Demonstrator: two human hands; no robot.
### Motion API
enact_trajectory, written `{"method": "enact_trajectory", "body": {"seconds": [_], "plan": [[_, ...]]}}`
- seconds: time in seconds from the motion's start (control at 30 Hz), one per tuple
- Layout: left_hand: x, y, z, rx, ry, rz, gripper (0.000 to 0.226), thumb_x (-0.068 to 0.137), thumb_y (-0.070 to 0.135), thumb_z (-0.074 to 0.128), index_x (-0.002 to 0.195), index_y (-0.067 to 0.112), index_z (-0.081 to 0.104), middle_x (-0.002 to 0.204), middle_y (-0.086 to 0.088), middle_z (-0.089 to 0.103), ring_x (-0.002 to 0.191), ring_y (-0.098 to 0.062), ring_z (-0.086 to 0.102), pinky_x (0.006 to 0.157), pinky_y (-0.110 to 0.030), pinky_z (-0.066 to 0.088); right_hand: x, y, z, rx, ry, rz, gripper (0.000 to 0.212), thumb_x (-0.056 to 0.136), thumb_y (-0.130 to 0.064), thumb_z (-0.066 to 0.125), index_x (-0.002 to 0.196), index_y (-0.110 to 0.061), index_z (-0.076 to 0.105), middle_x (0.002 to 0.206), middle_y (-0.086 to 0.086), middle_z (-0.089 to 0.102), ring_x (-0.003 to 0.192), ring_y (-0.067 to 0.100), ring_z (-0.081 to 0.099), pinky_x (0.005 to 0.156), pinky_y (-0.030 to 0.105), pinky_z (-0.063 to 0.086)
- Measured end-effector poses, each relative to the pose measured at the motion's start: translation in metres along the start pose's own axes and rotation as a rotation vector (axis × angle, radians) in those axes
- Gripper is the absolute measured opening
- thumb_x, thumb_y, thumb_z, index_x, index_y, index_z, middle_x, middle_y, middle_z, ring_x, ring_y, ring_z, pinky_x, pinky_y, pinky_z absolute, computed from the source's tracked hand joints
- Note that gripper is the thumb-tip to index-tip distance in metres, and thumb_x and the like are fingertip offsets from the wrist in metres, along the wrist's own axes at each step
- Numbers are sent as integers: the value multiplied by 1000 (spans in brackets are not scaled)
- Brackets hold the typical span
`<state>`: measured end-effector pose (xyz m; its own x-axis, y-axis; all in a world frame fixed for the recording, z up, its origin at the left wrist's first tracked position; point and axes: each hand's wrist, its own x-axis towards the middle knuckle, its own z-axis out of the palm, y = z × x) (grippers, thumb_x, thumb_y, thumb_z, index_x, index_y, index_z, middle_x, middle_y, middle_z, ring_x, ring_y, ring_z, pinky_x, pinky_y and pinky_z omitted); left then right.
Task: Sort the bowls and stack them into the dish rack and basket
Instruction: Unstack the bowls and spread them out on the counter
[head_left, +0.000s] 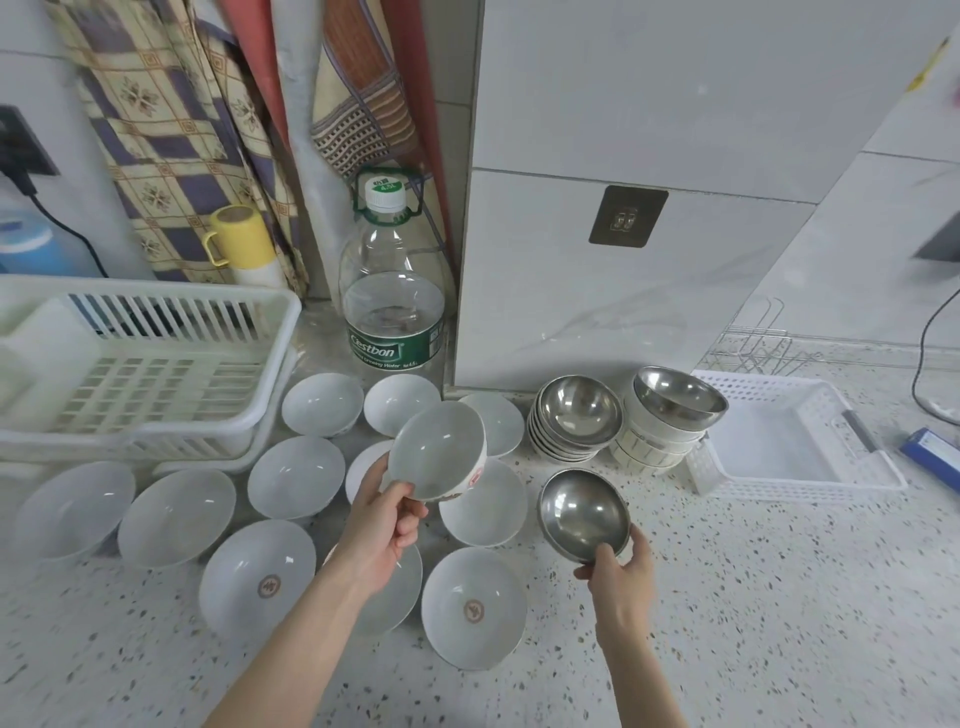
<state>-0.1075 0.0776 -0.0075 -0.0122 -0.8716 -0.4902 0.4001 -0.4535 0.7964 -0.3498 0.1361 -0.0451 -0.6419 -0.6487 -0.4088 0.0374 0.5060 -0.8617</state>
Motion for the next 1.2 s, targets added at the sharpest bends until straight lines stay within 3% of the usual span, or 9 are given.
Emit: {"method": "enact_trajectory", "body": {"seconds": [0.13,0.23,0.4,0.53,0.63,0.7,0.9,1.03,1.2], "plan": [[-11,-2,-8,13,18,30,47,94,-1,43,110,37,64,51,-5,54,36,-8,30,32,-17,24,6,-8,6,-58,-32,16,57,88,-7,46,142,-25,37,80,4,70,62,17,70,62,36,52],[-18,-3,-16,11,31,43,49,93,-1,43,105,41,65,51,-4,55,36,-8,31,33,-17,25,6,-12,10,-88,-54,27,58,89,-6,44,143,-24,34,94,13,71,58,12,67,56,29,44],[-31,-3,-26,32,25,42,47,95,-1,43,110,39,64,52,-7,53,37,-9,29,33,-18,25,1,-12,15,-123,-118,43,62,92,-3,42,149,-25,29,115,16,68,51,7,58,53,25,40],[-43,-2,-31,87,6,41,46,95,1,44,116,38,62,54,-7,56,38,-9,32,34,-18,25,-5,-11,14,-107,-169,83,65,97,-18,49,153,-26,16,91,12,73,54,15,44,48,26,36],[-50,-4,-33,120,6,23,47,94,1,46,121,38,60,56,-7,57,39,-9,35,35,-19,26,-12,-9,10,-55,-195,126,77,98,-22,50,155,-26,-2,95,9,71,55,16,38,46,25,31],[-55,-6,-33,155,-9,9,48,94,2,47,122,40,58,56,-8,58,41,-11,35,36,-19,26,-20,-5,8,-49,-196,143,78,98,-23,50,155,-24,-4,97,4,69,55,15,37,45,24,31],[-72,-13,-30,254,-110,-14,55,91,2,47,121,46,56,54,-9,57,40,-11,34,37,-21,27,-59,15,-5,-13,-163,112,57,98,-25,47,150,-25,23,98,0,69,56,15,37,48,26,35],[-77,-24,-24,343,-164,-29,59,90,2,46,120,52,52,53,-9,58,38,-10,37,36,-20,28,-82,10,-14,33,-202,44,26,98,-31,50,121,-22,56,82,5,74,46,11,35,39,22,31],[-83,-41,-9,415,-245,-52,59,90,3,45,122,53,50,54,-8,60,38,-9,39,37,-21,29,-99,-4,-28,-9,-356,-98,23,96,-40,51,105,-25,67,69,10,72,39,7,36,38,17,30]]}}
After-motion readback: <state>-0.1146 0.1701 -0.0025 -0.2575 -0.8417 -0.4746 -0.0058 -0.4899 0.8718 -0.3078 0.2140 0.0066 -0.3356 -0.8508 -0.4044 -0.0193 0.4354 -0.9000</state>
